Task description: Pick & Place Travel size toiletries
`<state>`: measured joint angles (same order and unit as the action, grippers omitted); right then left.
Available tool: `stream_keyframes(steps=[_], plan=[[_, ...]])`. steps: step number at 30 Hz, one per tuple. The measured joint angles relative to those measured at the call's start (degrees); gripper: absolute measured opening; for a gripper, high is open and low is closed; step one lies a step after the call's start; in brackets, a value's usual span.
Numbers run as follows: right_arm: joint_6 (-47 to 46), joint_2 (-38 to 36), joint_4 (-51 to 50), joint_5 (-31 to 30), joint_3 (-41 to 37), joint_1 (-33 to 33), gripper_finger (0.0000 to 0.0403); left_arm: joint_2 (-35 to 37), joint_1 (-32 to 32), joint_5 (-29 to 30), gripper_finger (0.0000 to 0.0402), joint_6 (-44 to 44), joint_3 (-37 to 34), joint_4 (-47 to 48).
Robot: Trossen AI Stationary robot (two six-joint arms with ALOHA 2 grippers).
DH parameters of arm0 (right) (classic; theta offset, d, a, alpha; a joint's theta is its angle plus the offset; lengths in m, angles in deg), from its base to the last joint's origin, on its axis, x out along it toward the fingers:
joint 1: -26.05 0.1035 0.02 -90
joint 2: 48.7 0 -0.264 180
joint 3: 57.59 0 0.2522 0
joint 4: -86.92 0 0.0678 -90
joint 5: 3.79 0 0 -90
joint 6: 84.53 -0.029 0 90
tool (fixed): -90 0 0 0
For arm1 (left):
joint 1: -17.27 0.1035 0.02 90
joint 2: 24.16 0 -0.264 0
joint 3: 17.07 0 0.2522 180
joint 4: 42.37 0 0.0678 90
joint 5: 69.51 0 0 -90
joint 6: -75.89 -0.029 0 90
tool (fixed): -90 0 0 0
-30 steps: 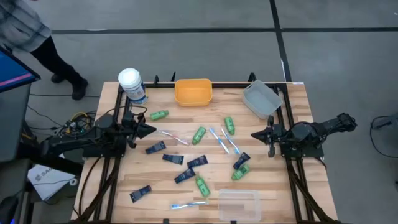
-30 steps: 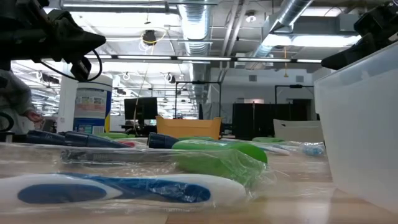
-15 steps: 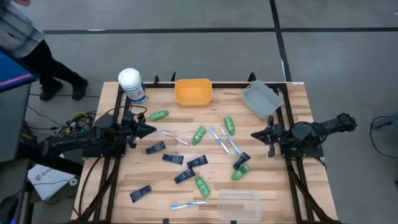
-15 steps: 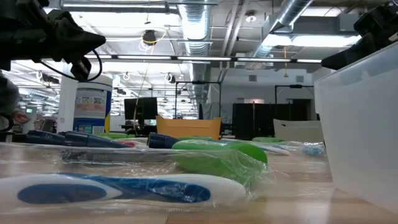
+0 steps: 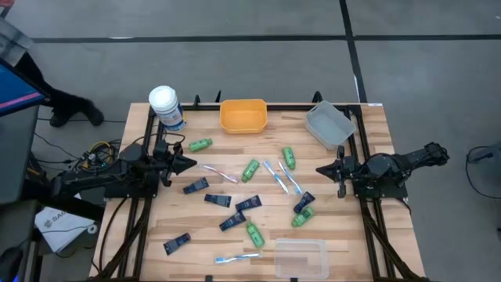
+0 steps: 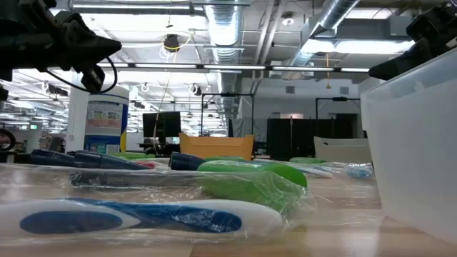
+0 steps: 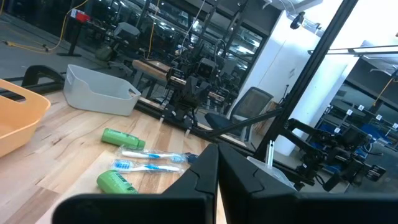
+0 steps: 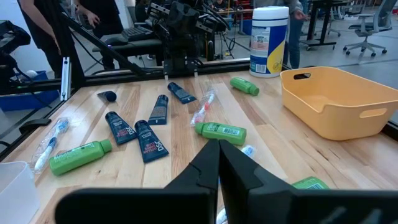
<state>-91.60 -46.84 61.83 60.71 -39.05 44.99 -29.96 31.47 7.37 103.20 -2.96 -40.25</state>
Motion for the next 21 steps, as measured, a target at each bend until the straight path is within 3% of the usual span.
stream_keyframes(steps=[13,17,21], plan=[[0.9,0.0,0.0,-0.1,0.0,0.0,0.0000,0.0,0.0,0.0,0.0001,0.0,0.0,-0.1],[14.6,0.0,-0.2,-1.4,0.0,-0.9,0.0000,0.0,0.0,0.0,0.0001,0.0,0.0,-0.2],[21.0,0.0,-0.2,-1.4,0.0,-1.4,0.0000,0.0,0.0,0.0,0.0001,2.3,0.0,-0.5]])
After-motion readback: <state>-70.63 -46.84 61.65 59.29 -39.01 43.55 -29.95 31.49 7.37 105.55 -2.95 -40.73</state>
